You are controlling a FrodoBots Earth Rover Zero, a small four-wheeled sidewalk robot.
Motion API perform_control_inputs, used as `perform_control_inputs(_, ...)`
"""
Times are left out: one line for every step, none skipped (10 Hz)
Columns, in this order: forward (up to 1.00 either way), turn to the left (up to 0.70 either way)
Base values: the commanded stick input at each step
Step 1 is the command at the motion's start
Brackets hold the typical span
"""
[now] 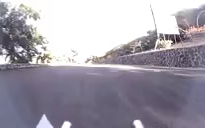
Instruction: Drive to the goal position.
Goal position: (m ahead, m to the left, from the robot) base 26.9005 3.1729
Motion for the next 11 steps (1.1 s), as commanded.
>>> perform_control_inputs(0.69,0.05)
perform_control_inputs(0.69,0.05)
perform_control_inputs(0.69,0.05)
perform_control_inputs(0.69,0.05)
perform_control_inputs(0.69,0.05)
perform_control_inputs(0.69,0.05)
perform_control_inputs(0.69,0.05)
perform_control_inputs(0.69,0.05)
perform_control_inputs(0.69,0.05)
perform_control_inputs(0.69,0.05)
perform_control_inputs(0.69,0.05)
